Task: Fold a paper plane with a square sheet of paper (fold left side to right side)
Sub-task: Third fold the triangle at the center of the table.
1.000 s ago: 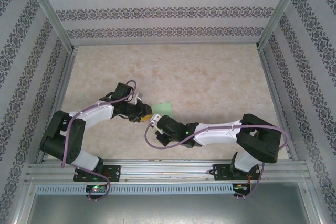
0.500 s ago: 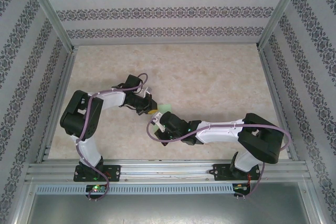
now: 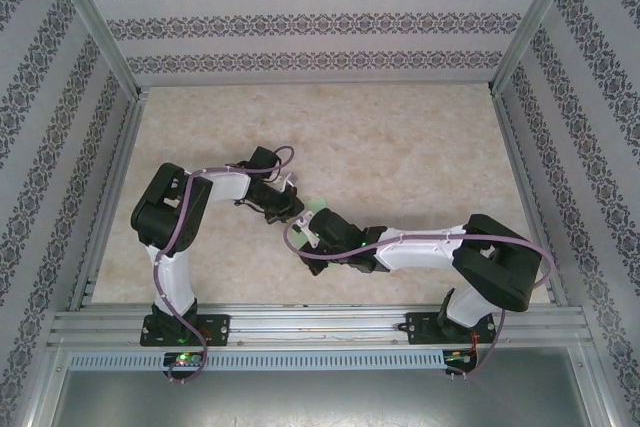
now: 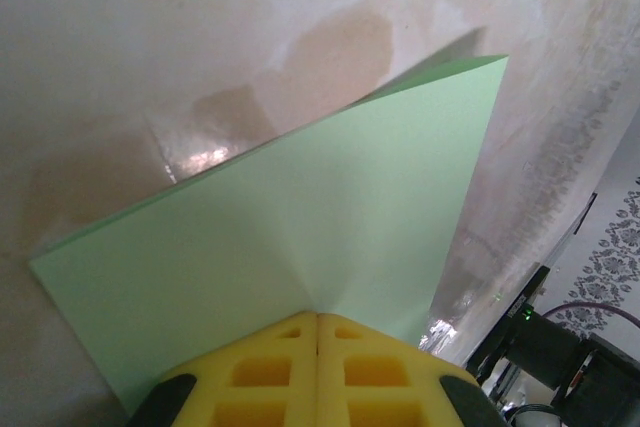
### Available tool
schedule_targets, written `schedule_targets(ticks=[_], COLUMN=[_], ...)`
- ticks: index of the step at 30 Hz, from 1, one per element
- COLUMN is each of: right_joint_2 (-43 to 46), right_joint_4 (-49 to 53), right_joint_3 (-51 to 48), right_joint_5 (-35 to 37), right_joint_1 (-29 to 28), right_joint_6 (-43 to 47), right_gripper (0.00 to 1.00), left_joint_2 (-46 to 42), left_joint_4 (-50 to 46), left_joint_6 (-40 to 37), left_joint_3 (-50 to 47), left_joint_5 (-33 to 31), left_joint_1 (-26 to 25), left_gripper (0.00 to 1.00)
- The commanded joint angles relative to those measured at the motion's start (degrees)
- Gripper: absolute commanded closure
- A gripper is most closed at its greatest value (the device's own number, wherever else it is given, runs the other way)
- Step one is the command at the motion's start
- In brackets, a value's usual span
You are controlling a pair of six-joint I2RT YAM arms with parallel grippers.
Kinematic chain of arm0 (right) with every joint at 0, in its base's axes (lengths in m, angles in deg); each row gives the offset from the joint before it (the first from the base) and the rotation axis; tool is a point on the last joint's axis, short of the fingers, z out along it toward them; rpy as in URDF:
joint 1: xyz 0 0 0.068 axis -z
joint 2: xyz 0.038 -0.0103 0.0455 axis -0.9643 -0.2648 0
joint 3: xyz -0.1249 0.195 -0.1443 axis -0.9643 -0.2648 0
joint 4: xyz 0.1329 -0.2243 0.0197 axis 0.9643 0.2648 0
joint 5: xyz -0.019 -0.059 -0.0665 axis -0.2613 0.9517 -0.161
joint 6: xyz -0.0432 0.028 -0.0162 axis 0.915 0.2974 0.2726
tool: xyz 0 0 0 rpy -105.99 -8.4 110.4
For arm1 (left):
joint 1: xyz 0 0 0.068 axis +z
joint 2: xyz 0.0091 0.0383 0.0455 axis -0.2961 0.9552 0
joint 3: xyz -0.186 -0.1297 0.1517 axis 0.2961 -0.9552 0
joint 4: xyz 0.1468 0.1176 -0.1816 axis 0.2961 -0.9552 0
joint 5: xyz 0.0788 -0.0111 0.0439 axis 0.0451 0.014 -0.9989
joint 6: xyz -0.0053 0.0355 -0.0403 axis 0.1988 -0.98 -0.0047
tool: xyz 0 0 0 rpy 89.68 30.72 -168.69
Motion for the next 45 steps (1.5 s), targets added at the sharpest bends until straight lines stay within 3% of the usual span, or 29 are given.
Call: schedule_targets(ticks=[1,16,45], right_joint_2=[1.36,0.3,-3.53], right_joint_4=[-0.72,-0.75,3.67], right_joint_3=[-1.3,-1.51,2.37], right_joint_5=[-2.13,-2.27,0.88], right_joint_1=[1.35,7.04,9.29], right_joint_6=[-3.4,-8.26,-6.06], right_gripper=[1.0,1.0,1.0], left_joint_2=[2.73,3.09,3.61], left_joint_4=[-4.09,-4.8,-4.53], left_joint_6=[-3.05,-3.84,-3.51], left_joint_3=[0.19,0.46,0.64], left_joint_5=[-4.59,-5.45,-5.17], left_joint_1=[-0.48,-0.6,-0.85], left_gripper=[1.0,1.0,1.0])
